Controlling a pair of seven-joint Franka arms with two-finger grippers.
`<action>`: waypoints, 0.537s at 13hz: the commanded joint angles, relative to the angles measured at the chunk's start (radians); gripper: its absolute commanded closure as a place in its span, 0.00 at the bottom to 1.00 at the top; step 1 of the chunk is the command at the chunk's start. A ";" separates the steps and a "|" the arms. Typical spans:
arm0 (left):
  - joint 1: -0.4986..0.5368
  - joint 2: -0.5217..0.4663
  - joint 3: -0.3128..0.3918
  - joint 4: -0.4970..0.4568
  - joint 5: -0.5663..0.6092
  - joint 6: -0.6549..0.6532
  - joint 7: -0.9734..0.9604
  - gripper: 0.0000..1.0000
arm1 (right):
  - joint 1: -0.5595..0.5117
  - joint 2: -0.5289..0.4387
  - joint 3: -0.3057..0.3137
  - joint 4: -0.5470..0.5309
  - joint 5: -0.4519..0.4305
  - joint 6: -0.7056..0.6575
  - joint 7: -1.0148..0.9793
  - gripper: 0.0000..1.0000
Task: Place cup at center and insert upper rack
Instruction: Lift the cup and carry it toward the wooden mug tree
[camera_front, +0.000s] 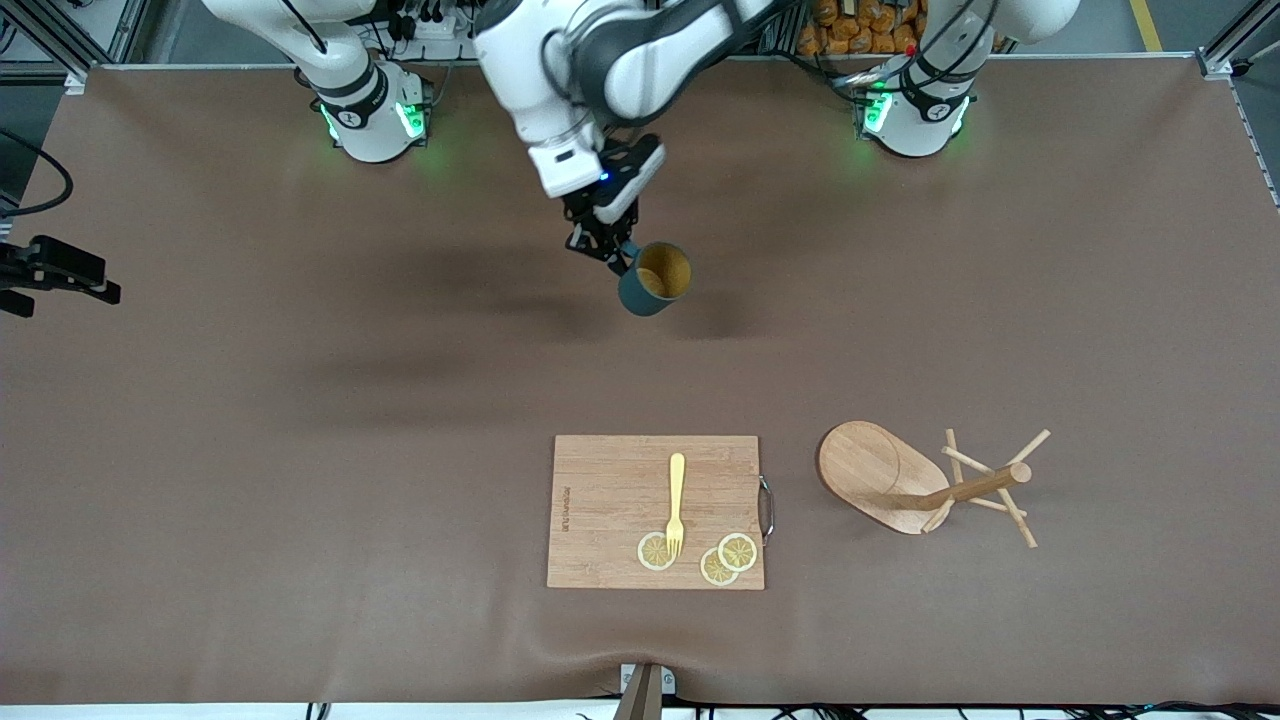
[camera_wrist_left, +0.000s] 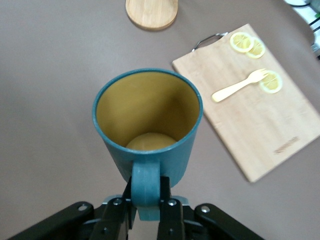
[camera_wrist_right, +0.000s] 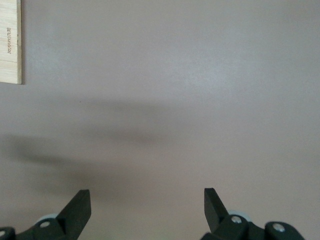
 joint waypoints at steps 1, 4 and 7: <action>0.132 -0.159 -0.004 -0.052 -0.167 0.003 0.155 1.00 | -0.012 -0.044 0.014 -0.033 -0.007 -0.018 0.065 0.00; 0.334 -0.245 -0.004 -0.054 -0.384 0.003 0.373 1.00 | -0.011 -0.077 0.017 -0.028 -0.003 -0.035 0.082 0.00; 0.573 -0.266 -0.004 -0.054 -0.634 -0.003 0.563 1.00 | -0.009 -0.096 0.020 -0.030 -0.004 -0.061 0.086 0.00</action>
